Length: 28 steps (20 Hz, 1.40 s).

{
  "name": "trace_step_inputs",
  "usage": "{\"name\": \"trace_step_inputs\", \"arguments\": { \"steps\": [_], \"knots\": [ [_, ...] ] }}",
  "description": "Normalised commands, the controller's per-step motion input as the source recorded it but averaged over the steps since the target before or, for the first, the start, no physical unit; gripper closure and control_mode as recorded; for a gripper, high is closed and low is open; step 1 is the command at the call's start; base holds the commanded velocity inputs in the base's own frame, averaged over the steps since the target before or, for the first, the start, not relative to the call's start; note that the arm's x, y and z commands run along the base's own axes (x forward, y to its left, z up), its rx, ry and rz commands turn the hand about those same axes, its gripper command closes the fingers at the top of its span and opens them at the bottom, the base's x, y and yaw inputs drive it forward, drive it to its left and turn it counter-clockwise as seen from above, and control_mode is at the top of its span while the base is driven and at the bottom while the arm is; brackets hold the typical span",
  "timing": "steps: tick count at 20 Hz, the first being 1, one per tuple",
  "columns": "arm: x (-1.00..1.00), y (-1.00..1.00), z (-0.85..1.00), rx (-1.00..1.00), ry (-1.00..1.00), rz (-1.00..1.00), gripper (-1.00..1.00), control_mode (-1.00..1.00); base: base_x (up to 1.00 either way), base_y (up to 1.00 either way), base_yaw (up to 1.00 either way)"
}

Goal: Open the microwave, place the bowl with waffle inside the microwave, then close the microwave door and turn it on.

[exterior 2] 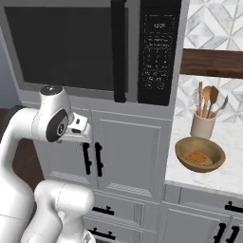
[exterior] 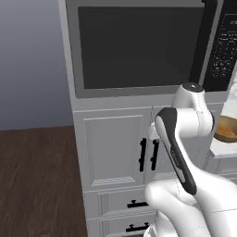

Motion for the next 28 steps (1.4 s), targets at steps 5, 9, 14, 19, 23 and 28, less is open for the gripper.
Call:
{"name": "trace_step_inputs", "arguments": {
  "steps": [5, 9, 14, 19, 23, 28],
  "knots": [
    [0.0, 0.0, 0.0, 0.0, 0.0, 0.0, -1.0, 1.0, -0.17, -0.77, 0.17],
    [0.0, 0.0, 0.0, 0.0, 0.0, 0.0, -1.0, 1.0, -0.17, -0.68, 0.17],
    [0.0, 0.0, 0.0, 0.0, 0.0, 0.0, -1.0, 1.0, -0.24, -0.59, 0.2],
    [0.0, 0.0, 0.0, 0.0, 0.0, 0.0, -1.0, 1.0, -0.28, -0.65, 0.21],
    [0.0, 0.0, 0.0, 0.0, 0.0, 0.0, -1.0, 1.0, -0.22, -0.32, 0.2],
    [-0.24, 0.04, 0.0, -0.18, -0.19, 0.18, -1.0, -1.0, -0.13, 0.0, 0.09]
  ]
}}
